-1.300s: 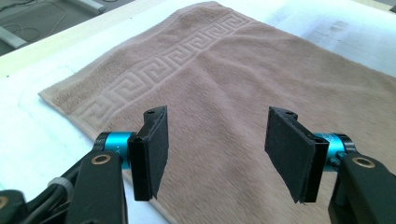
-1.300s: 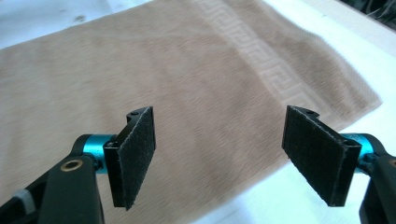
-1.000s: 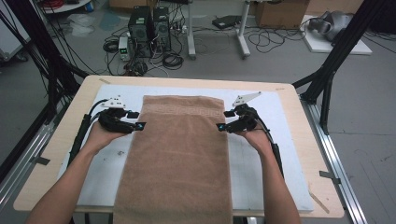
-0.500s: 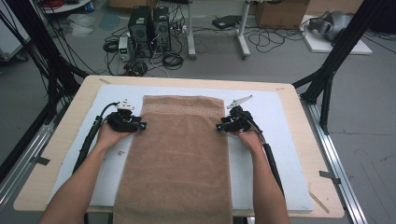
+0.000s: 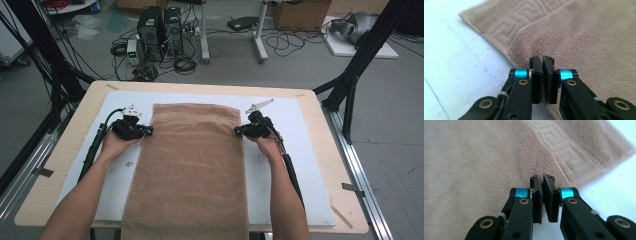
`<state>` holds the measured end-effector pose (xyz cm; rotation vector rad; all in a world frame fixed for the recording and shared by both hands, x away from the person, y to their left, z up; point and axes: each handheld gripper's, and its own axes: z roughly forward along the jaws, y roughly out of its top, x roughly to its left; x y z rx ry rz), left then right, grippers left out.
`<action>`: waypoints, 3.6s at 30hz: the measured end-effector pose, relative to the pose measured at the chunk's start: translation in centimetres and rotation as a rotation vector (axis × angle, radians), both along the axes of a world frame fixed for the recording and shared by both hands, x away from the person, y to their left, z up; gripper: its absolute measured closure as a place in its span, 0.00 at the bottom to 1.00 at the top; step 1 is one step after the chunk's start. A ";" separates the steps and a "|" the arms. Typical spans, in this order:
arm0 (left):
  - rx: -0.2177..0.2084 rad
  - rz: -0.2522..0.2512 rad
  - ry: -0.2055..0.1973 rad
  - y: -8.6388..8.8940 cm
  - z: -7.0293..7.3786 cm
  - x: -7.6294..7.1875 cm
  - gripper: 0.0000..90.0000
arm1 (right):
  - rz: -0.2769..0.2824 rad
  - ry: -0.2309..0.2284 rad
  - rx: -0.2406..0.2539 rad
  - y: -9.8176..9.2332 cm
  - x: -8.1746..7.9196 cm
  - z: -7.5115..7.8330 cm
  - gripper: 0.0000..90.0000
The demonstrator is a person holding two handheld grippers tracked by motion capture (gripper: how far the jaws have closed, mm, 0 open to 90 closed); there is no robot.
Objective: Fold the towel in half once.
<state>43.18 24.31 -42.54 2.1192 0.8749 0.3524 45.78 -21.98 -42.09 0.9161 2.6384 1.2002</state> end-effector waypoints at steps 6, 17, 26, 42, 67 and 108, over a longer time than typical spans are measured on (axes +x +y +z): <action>-0.027 -0.036 -0.044 0.6 2.0 -3.0 0.95 | 0.077 0.030 0.005 -0.7 -2.0 2.8 0.95; -0.027 -0.135 -0.044 1.3 1.3 -11.1 0.94 | 0.204 0.035 0.029 -1.0 -10.0 2.5 0.95; -0.040 -0.152 -0.011 1.6 0.5 -12.3 0.77 | 0.189 0.087 0.063 -1.3 -11.2 0.0 0.78; -0.110 -0.074 0.031 0.0 1.3 -4.2 0.67 | 0.060 0.017 -0.014 0.6 -4.4 1.2 0.60; 0.005 0.005 0.094 -0.4 -1.0 -2.3 0.96 | 0.019 0.083 -0.090 0.2 -2.9 -0.9 0.98; 0.032 0.028 0.066 0.4 -1.1 -4.8 0.95 | 0.066 0.041 -0.112 2.3 -3.9 -1.2 0.93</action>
